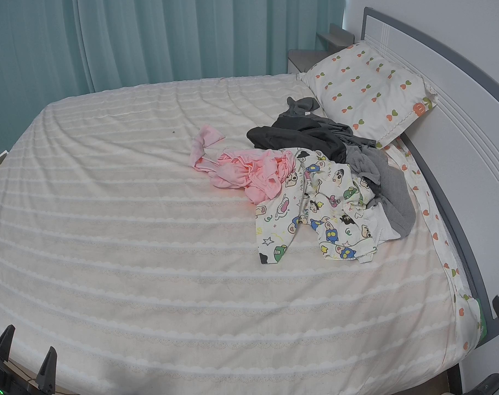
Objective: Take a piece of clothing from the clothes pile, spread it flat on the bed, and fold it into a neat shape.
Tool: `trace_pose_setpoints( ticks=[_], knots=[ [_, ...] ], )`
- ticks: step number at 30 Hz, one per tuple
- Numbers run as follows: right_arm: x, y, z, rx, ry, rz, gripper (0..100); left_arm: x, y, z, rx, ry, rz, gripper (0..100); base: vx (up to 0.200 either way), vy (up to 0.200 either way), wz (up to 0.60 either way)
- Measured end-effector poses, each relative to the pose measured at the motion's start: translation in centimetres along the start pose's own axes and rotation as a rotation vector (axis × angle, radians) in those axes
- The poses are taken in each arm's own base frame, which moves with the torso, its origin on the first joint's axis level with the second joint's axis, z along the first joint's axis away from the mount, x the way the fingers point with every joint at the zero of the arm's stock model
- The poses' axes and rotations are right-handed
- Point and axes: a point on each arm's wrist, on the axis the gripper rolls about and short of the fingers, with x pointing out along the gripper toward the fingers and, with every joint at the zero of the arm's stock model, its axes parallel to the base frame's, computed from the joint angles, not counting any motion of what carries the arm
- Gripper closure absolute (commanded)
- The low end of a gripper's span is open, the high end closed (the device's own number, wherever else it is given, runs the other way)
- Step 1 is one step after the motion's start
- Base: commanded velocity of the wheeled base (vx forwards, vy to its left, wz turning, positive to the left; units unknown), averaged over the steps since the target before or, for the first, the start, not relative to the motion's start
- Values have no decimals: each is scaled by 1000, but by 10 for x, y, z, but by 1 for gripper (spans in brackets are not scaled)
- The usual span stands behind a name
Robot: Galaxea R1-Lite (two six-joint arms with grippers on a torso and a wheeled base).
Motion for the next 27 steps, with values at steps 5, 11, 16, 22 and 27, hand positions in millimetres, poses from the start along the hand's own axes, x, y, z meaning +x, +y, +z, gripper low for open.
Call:
trace_pose_setpoints(
  ticks=[5, 11, 16, 22, 27],
  knots=[
    [7, -1, 5, 29, 11, 4, 0, 0, 0, 0, 0, 0, 0, 0, 0, 0, 0],
    [40, -6, 24, 99, 33, -1, 0, 0, 0, 0, 0, 0, 0, 0, 0, 0, 0],
    [83, -13, 36, 172, 95, -31, 0, 0, 0, 0, 0, 0, 0, 0, 0, 0, 0],
    [148, -25, 41, 252, 178, -78, 0, 0, 0, 0, 0, 0, 0, 0, 0, 0, 0],
    [204, -34, 33, 310, 246, -115, 0, 0, 0, 0, 0, 0, 0, 0, 0, 0, 0]
  ],
)
